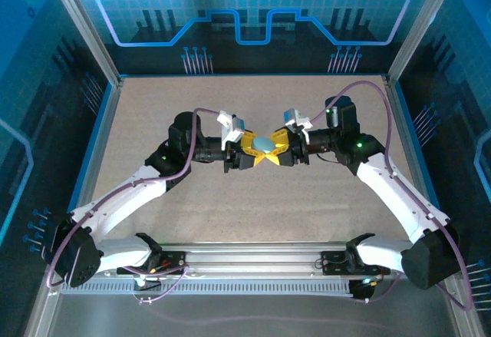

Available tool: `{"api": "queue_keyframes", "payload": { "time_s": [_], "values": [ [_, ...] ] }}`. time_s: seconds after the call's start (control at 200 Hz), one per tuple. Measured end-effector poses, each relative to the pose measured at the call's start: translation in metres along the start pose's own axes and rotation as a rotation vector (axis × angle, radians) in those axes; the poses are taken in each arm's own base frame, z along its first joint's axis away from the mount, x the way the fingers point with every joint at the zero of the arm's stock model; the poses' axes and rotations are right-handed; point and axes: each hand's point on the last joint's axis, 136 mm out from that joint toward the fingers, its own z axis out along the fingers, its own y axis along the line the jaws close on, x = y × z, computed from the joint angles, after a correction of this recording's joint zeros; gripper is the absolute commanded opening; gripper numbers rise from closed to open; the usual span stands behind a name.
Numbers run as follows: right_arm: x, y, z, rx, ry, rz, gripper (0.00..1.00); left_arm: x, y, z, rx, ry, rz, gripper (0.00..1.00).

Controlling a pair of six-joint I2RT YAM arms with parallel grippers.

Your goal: Insert the wireless bluetooth earbuds into the charging case

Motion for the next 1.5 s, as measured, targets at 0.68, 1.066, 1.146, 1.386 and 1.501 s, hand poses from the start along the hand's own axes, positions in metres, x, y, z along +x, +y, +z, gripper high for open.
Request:
{"api": "queue_keyframes", "payload": {
  "time_s": [0.68, 1.066, 1.146, 1.386, 1.501],
  "values": [
    [0.0, -0.011, -0.006, 0.054, 0.004, 0.092, 0.51, 0.012, 0.004, 0.0, -0.019, 0.066, 0.023, 0.27],
    [-0.013, -0.026, -0.016, 0.217, -0.026, 0.012, 0.38, 0.014, 0.004, -0.001, -0.02, 0.071, 0.002, 0.29],
    [-0.013, -0.027, -0.014, 0.227, -0.02, -0.003, 0.35, 0.012, 0.004, 0.0, -0.021, 0.064, -0.008, 0.29],
    [-0.011, -0.024, -0.006, 0.231, 0.0, -0.051, 0.26, 0.01, 0.005, 0.001, -0.021, 0.053, -0.02, 0.3],
    [-0.011, -0.025, -0.006, 0.242, 0.005, -0.068, 0.19, 0.01, 0.005, 0.001, -0.02, 0.053, -0.024, 0.34]
  ]
}}
